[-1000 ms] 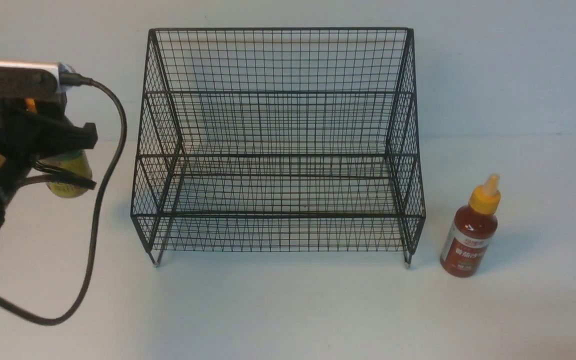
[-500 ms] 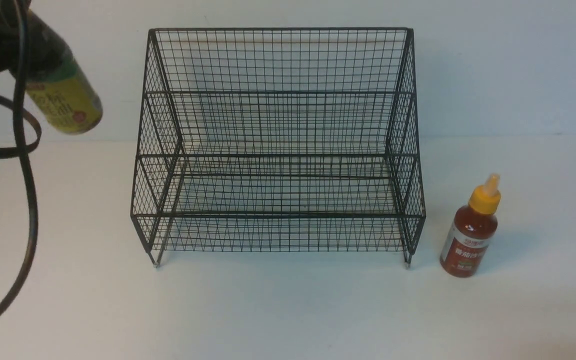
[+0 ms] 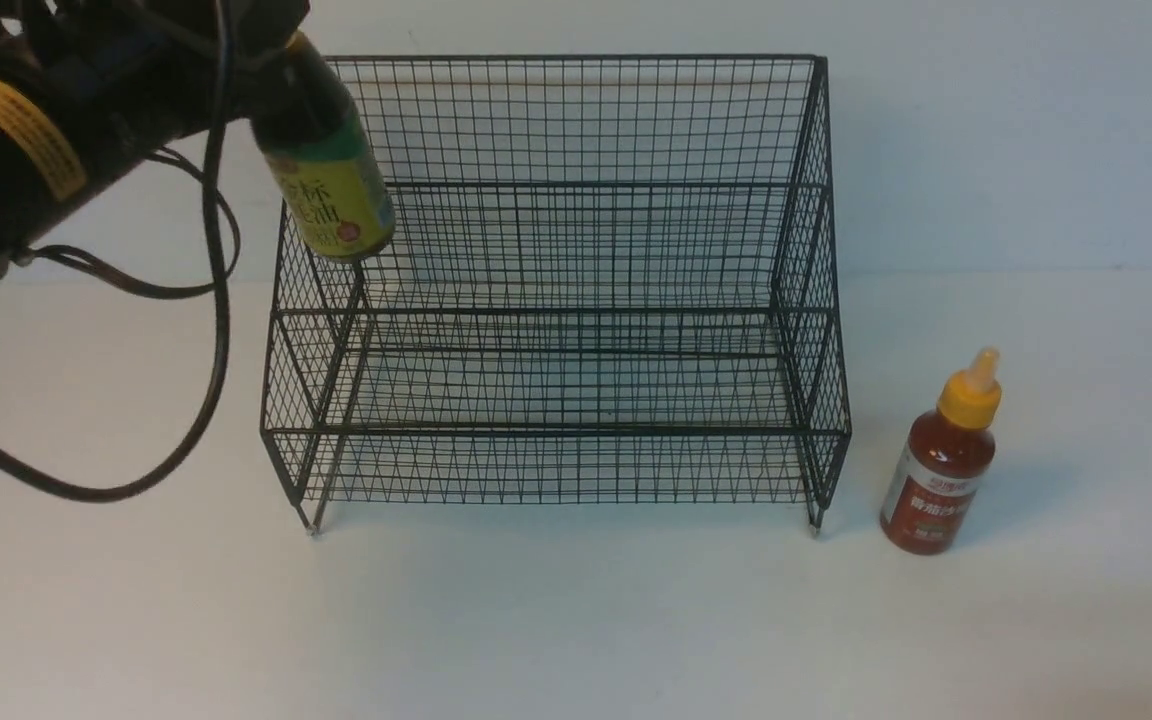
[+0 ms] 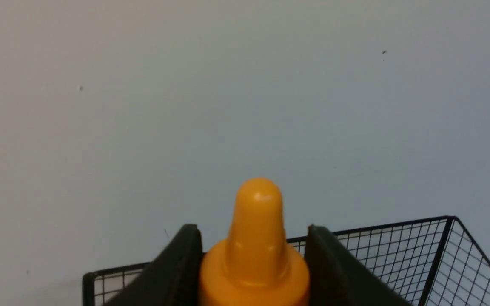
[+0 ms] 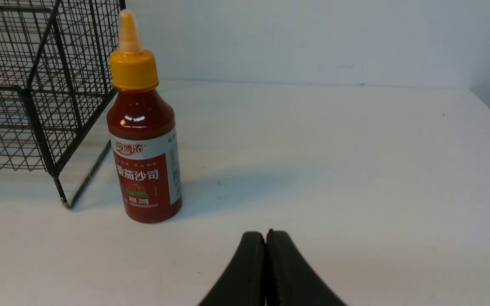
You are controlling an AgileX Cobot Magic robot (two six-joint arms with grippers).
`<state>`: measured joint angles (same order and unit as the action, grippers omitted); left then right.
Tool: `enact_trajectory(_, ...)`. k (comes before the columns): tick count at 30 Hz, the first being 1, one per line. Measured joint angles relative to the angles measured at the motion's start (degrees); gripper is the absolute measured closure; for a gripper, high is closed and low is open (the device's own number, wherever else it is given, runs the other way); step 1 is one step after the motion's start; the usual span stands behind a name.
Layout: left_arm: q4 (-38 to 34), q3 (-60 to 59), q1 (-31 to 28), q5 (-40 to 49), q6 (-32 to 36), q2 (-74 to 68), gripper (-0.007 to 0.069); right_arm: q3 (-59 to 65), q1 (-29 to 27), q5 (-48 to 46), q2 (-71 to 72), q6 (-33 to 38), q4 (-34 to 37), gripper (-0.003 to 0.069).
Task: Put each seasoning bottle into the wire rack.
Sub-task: Use the left arm to put the condiment bottle back on the shelf
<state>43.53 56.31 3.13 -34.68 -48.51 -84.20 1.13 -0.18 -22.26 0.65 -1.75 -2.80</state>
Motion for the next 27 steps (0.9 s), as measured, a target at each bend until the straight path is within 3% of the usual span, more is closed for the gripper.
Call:
enact_trajectory(5,-0.9,0.4,2.6,2.1,5.1,-3.3,0.0347,0.0,0.0,0.0,0.0,0.0,0.0,0.0673)
enact_trajectory(10,-7.3,0.7,5.8,2.8,11.5,-6.6,0.0347,0.0,0.0,0.0,0.0,0.0,0.0,0.0673)
enact_trajectory(16,-10.1,0.7,8.1,3.6,17.7,-9.1,0.0347,0.0,0.0,0.0,0.0,0.0,0.0,0.0673)
enact_trajectory(27,-9.3,0.7,9.3,16.7,11.6,-9.9,0.0347,0.0,0.0,0.0,0.0,0.0,0.0,0.0673)
